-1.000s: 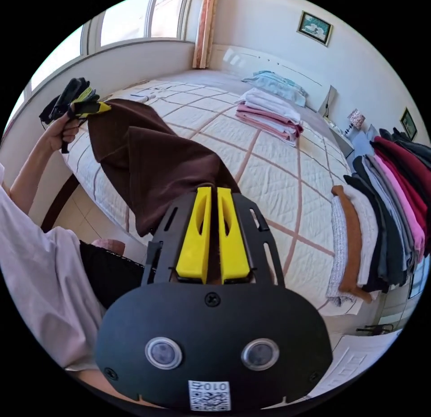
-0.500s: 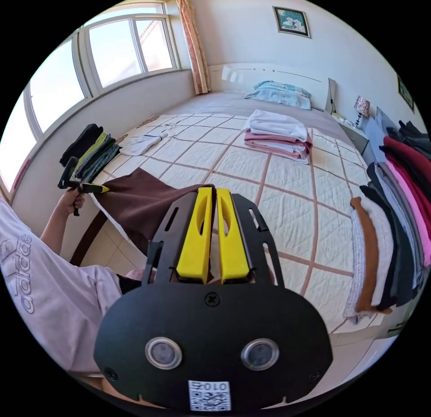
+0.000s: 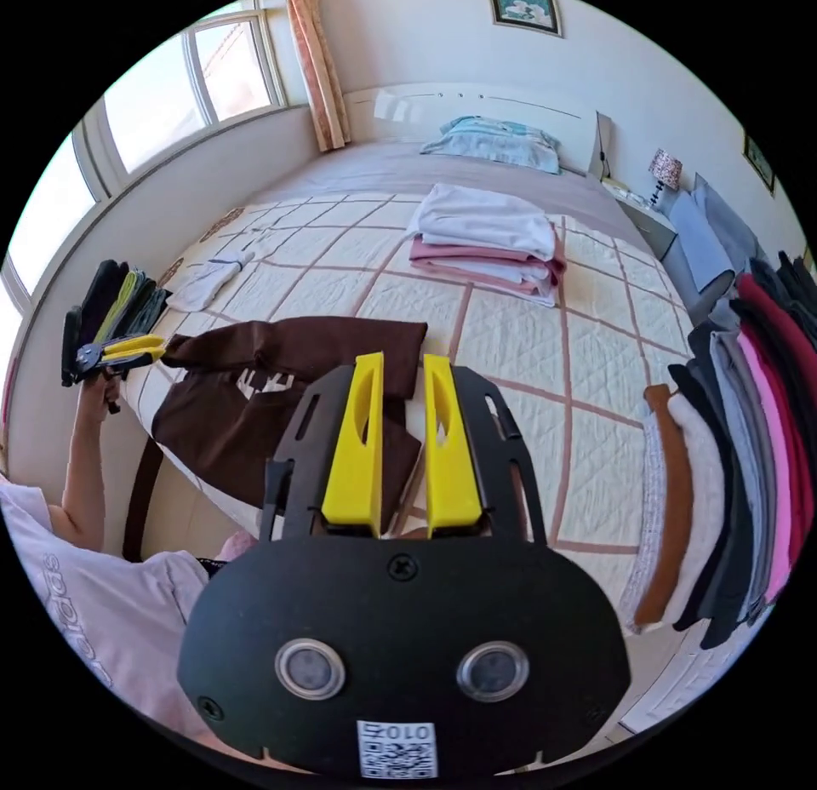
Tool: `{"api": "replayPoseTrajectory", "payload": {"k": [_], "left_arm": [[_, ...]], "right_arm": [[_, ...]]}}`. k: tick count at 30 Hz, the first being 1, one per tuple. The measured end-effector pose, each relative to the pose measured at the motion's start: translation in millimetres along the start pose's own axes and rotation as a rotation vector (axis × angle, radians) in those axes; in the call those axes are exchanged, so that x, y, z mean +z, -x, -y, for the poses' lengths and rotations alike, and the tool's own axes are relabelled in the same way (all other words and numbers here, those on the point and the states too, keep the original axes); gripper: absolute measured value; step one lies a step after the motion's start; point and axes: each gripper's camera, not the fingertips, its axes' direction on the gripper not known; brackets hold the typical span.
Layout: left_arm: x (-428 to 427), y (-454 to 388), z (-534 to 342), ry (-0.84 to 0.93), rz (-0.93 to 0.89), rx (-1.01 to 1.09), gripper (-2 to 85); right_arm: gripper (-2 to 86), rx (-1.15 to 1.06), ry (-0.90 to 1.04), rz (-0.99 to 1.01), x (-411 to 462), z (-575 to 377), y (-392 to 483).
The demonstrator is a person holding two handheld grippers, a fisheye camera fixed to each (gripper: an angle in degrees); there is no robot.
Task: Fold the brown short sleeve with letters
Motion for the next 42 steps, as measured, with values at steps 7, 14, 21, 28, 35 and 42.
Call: {"api": "replayPoseTrajectory", "payload": {"k": [7, 14, 21, 28, 35, 42], "left_arm": [[27, 19, 30, -0.092, -0.35, -0.039, 0.7], [-45, 82, 72, -0.456, -0.173, -0.222, 3.8], [-9, 54, 9, -0.045, 0.013, -0.117, 11.8], [18, -18, -76, -0.012, -0.111, -0.028, 10.0], [-24, -52, -78, -0.21, -0.104, 0.02, 4.4], [-9, -118, -52, -0.066, 0.07, 0.311, 11.5]], "right_arm": [[8.9, -0.046, 0.097, 0.129, 51, -13, -4], [10.9, -0.361, 0.127, 0.136, 95, 20, 47], [11.2, -0.467, 0.246, -0.012, 132, 16, 47], [9.0, -0.473, 0.257, 0.028, 145, 15, 38], [4.1, -0.476, 0.171, 0.08, 93, -23, 36], [4.0, -0.562, 0.181, 0.248, 53, -123, 18]]}}
